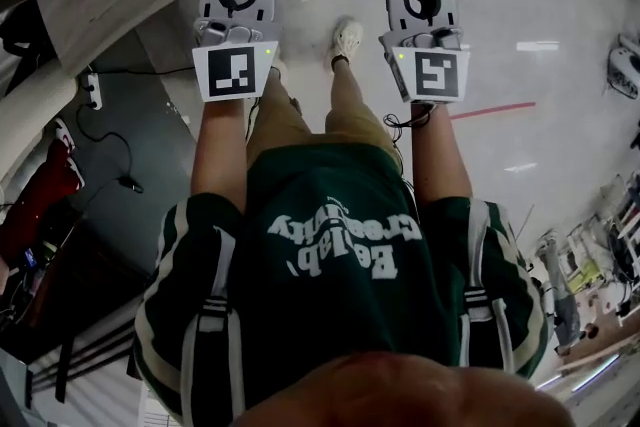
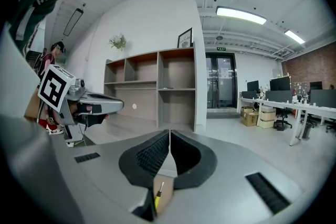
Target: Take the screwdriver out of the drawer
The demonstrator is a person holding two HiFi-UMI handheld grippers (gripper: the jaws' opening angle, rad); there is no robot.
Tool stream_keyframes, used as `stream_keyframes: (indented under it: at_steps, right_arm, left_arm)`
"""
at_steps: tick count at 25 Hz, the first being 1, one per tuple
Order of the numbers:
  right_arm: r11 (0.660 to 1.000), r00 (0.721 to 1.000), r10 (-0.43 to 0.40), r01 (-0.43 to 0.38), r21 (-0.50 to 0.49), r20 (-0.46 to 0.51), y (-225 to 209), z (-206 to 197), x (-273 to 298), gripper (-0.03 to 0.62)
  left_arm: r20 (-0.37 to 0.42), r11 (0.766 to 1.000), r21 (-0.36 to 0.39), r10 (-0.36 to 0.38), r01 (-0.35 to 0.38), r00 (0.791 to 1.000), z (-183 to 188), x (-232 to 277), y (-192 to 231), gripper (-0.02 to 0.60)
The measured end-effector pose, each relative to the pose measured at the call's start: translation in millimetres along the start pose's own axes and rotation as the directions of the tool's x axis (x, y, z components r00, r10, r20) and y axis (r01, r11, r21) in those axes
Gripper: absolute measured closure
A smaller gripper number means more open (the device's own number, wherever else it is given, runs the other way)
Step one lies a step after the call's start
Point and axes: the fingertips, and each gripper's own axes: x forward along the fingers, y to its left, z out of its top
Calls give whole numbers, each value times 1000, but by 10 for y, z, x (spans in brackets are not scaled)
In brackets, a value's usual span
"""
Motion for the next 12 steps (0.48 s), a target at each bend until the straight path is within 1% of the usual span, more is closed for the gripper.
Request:
stream_keyframes:
  at_steps: [1,2,5,7,8,10,12]
  right_arm:
    - [1000,1000,-7,7,7,-10,-4,-68,58,560]
    - [1000,1000,-14,14,17,-21,58,-193,187,560]
    - [999,997,-22,25,39,-74,415,-810,782,560]
    - [999,994,-25,29,39,-104,485,-1216,1126,560]
    - [999,993,-27,32,41,-116,463,-1391,1229,560]
    - [998,988,-32,41,54,-151,444,-1690,1258,560]
    - [996,981,-34,48,73,-189,574,-1905,1145,560]
  left_arm:
    - [0,1000,-12,-3,3,1000,-61,54,30,564]
    - [-2,1000,-28,-6,6,1000,-205,97,128,565]
    - [-36,997,-69,-20,18,999,-936,218,604,565]
    - [-49,997,-75,-31,27,998,-1355,398,799,565]
    - [-53,996,-78,-36,32,998,-1508,495,819,565]
    - [-64,995,-87,-48,42,997,-1726,567,747,565]
    - [-75,995,-91,-53,46,996,-1854,420,662,565]
